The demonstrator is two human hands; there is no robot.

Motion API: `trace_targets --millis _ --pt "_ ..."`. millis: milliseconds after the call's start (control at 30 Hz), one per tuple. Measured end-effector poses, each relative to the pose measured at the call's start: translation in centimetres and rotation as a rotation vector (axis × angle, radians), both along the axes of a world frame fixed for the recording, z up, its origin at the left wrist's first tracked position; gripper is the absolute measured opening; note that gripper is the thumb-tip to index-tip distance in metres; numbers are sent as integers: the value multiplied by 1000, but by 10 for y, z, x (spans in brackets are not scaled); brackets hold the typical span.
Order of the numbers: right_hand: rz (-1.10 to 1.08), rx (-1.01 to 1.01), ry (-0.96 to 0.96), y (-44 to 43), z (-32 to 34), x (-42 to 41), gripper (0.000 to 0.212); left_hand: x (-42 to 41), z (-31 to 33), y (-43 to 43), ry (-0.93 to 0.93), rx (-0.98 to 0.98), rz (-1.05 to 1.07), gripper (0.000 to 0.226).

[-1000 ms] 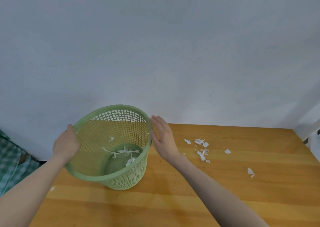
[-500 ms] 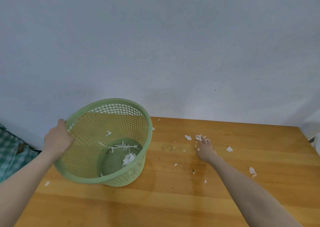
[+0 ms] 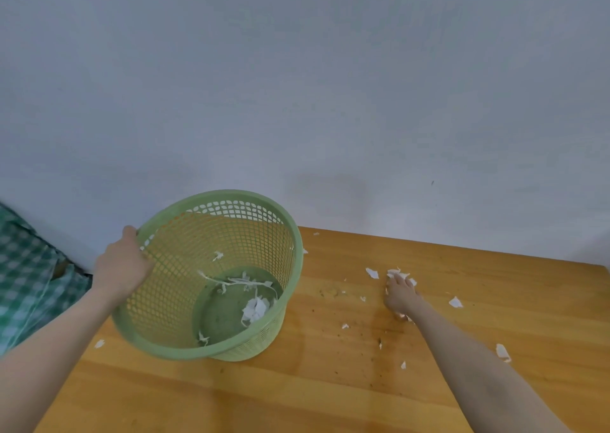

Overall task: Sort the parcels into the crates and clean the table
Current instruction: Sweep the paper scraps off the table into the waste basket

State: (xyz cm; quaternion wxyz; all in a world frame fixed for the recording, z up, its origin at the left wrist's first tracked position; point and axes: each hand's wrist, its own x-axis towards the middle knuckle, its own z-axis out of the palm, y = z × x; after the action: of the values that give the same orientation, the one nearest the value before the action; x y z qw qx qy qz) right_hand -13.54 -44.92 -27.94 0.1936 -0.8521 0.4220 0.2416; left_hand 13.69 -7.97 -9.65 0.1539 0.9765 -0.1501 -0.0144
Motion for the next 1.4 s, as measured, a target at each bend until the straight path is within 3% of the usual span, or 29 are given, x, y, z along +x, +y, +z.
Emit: trace_targets --millis 333,433,633,933,1200,1300,1400 --pt "39 -28 -18 -2 -2 -2 45 4 -6 2 -11 7 4 20" --pt "-22 -110 -132 1 4 -2 29 6 -7 2 -14 15 -3 20" --pt "-177 -176 -386 0 35 -14 32 7 -9 1 -35 6 -12 20" --pt "-432 71 -670 4 69 -43 18 9 -14 5 11 9 -10 24" --pt "-536 124 -663 10 76 -50 2 13 -16 8 9 10 -24 24" --pt "-543 133 -634 14 80 -51 17 12 -16 9 4 9 -29 24" --pt "-564 196 -754 25 98 -40 25 13 -16 9 3 1 -32 24"
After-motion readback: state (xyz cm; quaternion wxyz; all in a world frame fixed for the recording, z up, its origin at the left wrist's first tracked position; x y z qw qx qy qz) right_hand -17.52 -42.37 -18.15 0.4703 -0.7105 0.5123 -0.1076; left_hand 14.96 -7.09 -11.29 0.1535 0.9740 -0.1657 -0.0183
